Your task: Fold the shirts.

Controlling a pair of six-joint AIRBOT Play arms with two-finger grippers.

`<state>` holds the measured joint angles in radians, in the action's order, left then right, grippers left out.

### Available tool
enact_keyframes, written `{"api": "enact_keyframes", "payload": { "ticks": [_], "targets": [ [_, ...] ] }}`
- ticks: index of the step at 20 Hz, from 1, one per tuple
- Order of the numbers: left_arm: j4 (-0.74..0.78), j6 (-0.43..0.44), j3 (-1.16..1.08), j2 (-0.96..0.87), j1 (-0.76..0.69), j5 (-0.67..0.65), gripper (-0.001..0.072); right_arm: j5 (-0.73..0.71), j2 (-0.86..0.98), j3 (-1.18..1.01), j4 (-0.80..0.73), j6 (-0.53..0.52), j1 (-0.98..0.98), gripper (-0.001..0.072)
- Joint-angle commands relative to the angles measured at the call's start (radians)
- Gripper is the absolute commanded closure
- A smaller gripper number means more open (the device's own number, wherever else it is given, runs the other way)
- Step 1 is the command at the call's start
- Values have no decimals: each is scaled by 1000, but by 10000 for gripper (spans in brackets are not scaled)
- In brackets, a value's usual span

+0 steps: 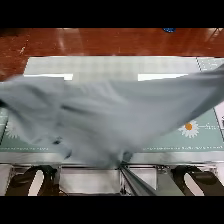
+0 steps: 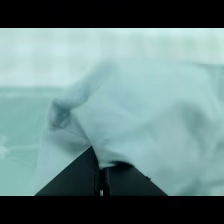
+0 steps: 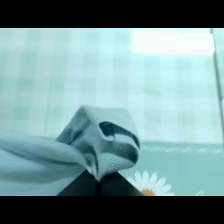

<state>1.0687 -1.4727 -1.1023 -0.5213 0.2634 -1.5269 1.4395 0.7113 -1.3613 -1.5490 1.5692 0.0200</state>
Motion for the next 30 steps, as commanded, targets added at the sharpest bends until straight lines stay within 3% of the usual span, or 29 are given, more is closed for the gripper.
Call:
{"api": "enact_keyframes", "payload": {
  "ticks": [1, 4, 6, 10, 13, 14, 15, 16, 20, 22, 24, 25, 27, 30],
  "targets": [
    [-192, 60, 372, 0, -3, 176, 684, -111, 92, 226, -14, 9, 7, 693],
    [-242, 77, 492, -93, -65, 392, 684, -219, 290, 233, 74, -18, 74, 693],
    [-243, 122, 486, -206, -148, 521, 684, -280, 420, 199, 164, -31, 133, 693],
    [-243, 126, 458, -465, -250, 707, 684, -327, 653, 93, 350, -72, 182, 692],
    [-257, 128, 406, -622, -251, 614, 682, -325, 743, 64, 417, -68, 185, 664],
    [-257, 127, 385, -653, -243, 574, 572, -324, 754, 64, 410, -58, 187, 494],
    [-254, 127, 361, -674, -229, 533, 246, -320, 757, 64, 407, -63, 197, 287],
    [-231, 138, 326, -686, -205, 482, 200, -309, 753, 58, 392, -66, 217, 303],
    [-142, 137, 140, -658, -12, 292, 200, -210, 660, 37, 240, -66, 373, 303],
    [-149, 116, 119, -608, 99, 288, 200, -239, 570, 127, 182, -45, 469, 303],
    [-217, 50, 174, -573, 158, 259, 200, -318, 483, 305, 242, -14, 544, 303],
    [-322, 48, 220, -570, 159, 216, 200, -354, 447, 402, 299, -40, 558, 304],
    [-535, 193, 333, -571, 93, 153, 200, -395, 401, 578, 419, -150, 555, 304],
    [-389, 158, 415, -587, -26, 203, 200, -393, 394, 719, 516, -224, 555, 304]
  ]
}}
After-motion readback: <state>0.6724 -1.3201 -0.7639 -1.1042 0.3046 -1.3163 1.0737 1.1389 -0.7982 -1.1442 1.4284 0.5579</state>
